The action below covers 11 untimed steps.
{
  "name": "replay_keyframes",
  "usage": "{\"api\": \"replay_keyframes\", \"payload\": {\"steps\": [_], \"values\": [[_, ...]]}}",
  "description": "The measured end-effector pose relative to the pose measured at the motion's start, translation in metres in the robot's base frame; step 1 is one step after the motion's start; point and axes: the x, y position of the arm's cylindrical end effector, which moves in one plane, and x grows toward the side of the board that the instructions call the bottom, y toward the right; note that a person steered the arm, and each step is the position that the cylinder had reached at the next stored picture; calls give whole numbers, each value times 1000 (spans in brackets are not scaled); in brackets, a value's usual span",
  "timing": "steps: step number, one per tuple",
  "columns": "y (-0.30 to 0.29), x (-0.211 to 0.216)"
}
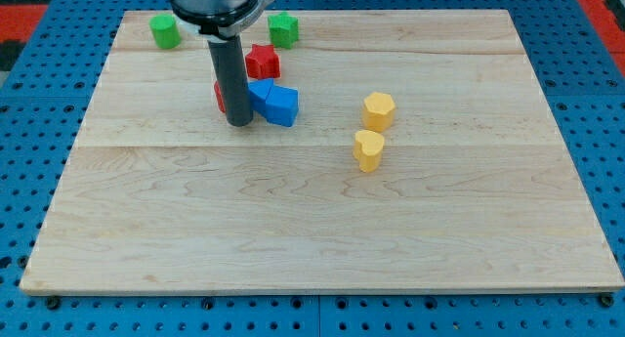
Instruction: Place the triangle horizontal to the green star
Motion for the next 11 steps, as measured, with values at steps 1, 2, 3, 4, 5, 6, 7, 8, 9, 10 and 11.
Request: {"api": "replay_keyframes", "payload": {"steps": [1,2,3,4,5,6,7,8,9,10,11], "values": [[54,-39],[93,-64],[46,-32],[30,-15],[-2,-21],[5,-50],[73,-62],[143,-100],[127,-84],[149,-114],[167,-130]]}}
